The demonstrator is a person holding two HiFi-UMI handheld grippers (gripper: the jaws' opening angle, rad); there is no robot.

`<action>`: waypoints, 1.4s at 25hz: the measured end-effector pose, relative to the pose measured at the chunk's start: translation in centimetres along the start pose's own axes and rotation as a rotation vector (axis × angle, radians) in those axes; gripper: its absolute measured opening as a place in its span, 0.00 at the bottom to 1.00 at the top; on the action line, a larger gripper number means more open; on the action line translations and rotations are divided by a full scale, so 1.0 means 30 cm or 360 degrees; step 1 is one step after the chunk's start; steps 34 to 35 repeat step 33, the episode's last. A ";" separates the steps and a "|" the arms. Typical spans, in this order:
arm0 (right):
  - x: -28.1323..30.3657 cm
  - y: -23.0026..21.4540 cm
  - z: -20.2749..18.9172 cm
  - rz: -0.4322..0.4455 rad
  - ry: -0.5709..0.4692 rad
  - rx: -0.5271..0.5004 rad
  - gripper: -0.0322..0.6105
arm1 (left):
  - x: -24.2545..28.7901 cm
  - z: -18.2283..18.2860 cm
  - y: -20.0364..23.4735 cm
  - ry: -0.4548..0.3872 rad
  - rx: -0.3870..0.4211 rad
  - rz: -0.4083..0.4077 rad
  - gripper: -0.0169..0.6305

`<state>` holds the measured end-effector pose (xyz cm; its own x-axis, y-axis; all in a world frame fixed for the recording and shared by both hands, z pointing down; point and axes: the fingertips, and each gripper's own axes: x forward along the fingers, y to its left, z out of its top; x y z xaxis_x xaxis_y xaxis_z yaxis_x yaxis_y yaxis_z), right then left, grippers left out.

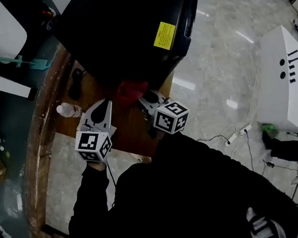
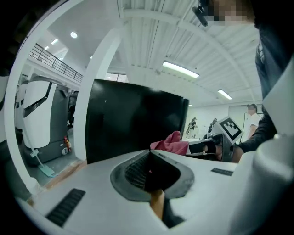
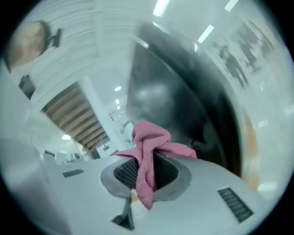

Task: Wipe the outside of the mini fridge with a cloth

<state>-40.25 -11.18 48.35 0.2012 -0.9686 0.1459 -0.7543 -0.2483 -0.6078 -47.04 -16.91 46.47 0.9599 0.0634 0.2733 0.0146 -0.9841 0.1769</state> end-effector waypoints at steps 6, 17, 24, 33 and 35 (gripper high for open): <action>-0.337 0.198 0.113 0.0065 -0.0027 -0.0459 0.13 | -0.133 0.133 -0.296 -0.0182 0.0077 -0.0187 0.03; -0.440 0.369 0.178 0.0167 -0.0114 -0.0697 0.13 | -0.220 0.166 -0.375 -0.0229 0.0147 -0.0249 0.03; -0.521 0.372 0.151 0.0168 -0.0047 -0.0758 0.13 | -0.246 0.155 -0.448 -0.0229 0.0150 -0.0216 0.03; -0.564 0.389 0.148 0.0179 -0.0065 -0.0779 0.13 | -0.258 0.105 -0.476 -0.0190 0.0153 -0.0220 0.03; -0.564 0.389 0.148 0.0179 -0.0065 -0.0779 0.13 | -0.258 0.105 -0.476 -0.0190 0.0153 -0.0220 0.03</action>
